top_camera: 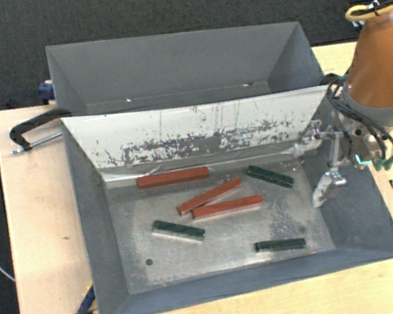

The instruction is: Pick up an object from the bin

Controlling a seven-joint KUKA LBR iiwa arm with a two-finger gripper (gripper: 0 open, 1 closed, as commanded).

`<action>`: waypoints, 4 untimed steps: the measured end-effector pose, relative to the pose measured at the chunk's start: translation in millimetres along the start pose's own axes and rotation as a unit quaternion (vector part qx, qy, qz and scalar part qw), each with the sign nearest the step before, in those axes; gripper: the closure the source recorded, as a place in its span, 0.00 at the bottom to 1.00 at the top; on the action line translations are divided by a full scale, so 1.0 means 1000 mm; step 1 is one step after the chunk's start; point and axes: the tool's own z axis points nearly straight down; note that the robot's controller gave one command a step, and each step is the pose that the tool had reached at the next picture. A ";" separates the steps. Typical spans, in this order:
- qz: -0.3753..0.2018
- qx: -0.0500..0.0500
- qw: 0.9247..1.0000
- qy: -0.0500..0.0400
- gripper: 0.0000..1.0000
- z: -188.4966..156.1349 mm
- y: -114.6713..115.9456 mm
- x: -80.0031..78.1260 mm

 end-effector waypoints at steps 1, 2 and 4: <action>-0.001 0.001 1.000 -0.004 0.00 -0.004 0.000 -0.001; 0.003 0.001 1.000 -0.006 0.00 0.049 0.000 -0.009; 0.016 0.000 1.000 -0.003 0.00 0.160 0.027 -0.013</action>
Offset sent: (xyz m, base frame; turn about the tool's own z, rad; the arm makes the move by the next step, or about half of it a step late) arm 0.0172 -0.0013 -0.1678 0.0256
